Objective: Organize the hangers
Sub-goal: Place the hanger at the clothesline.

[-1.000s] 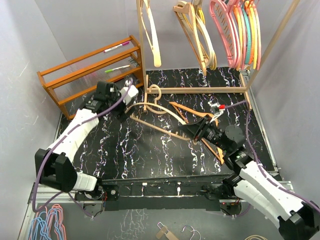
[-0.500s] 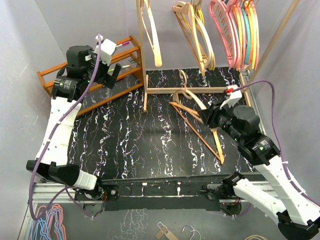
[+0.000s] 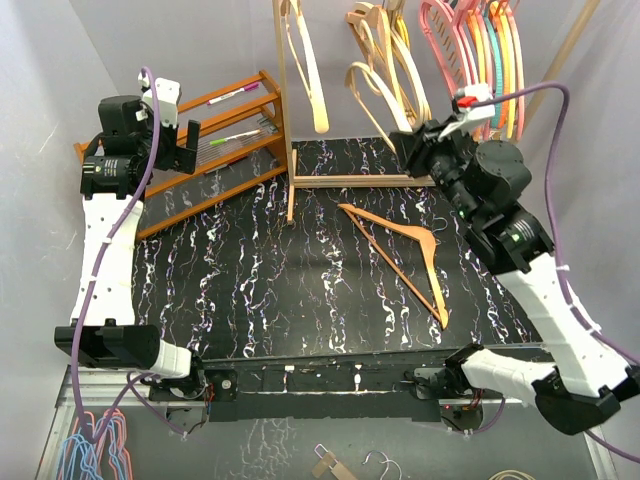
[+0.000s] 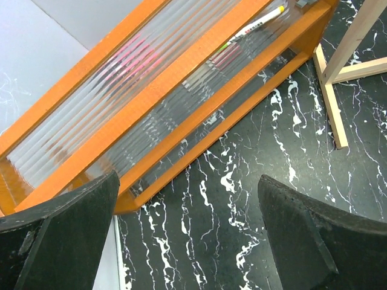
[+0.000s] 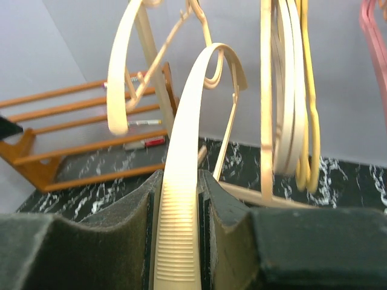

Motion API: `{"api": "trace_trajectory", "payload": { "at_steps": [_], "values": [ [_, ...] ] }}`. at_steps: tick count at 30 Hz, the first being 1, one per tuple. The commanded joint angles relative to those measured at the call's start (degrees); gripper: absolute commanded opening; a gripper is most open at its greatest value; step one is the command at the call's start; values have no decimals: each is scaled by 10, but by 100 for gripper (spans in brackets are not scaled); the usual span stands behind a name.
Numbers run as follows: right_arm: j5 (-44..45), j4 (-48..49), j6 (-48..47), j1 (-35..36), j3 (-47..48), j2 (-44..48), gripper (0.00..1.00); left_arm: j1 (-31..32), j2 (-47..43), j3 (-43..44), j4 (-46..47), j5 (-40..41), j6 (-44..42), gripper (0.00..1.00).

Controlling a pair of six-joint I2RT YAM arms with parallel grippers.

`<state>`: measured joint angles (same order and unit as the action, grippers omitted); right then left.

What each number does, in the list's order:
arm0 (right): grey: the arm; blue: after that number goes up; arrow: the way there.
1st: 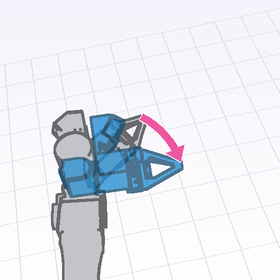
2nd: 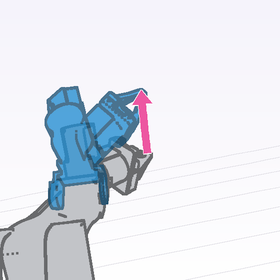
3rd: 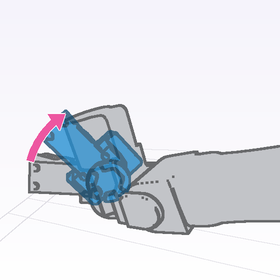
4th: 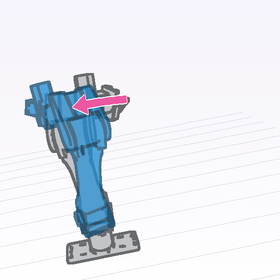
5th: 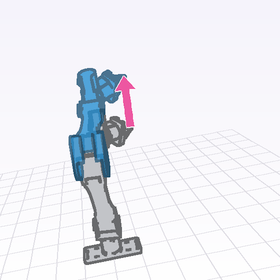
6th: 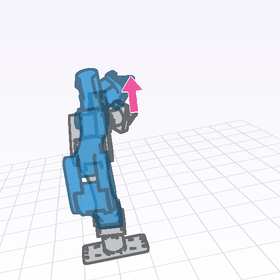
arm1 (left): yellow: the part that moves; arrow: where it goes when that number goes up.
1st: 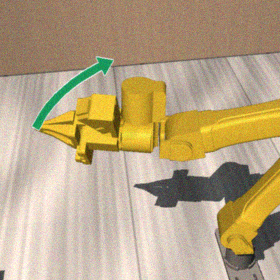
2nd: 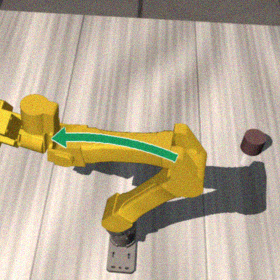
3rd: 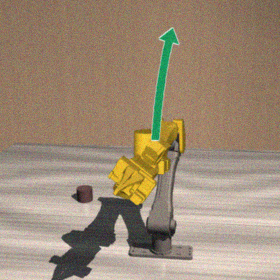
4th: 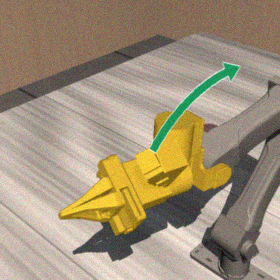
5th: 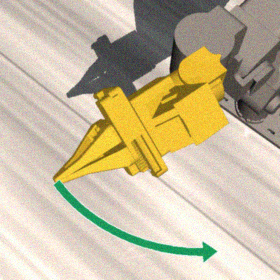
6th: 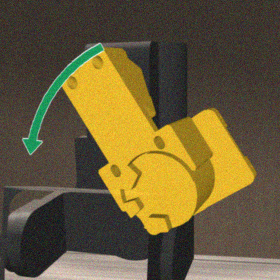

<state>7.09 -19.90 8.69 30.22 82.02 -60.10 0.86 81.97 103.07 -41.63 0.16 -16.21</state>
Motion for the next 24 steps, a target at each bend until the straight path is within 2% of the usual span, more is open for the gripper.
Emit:
{"api": "trace_trajectory", "payload": {
  "at_steps": [1,5,11,19,24],
  "values": [
    [-12,144,-12,-1,66,-54,8,-8,-32,-13,2,-5,13,98],
    [-26,198,-10,-1,108,-111,8,-13,-33,-22,4,-8,13,97],
    [-32,222,-14,-1,188,-176,8,-17,-50,-53,8,-26,12,97],
    [-26,200,-16,-1,285,-271,8,-21,-52,-84,9,-77,6,97],
    [-29,201,-5,-1,292,-302,8,-21,-52,-97,6,-88,0,97]
  ]
}}
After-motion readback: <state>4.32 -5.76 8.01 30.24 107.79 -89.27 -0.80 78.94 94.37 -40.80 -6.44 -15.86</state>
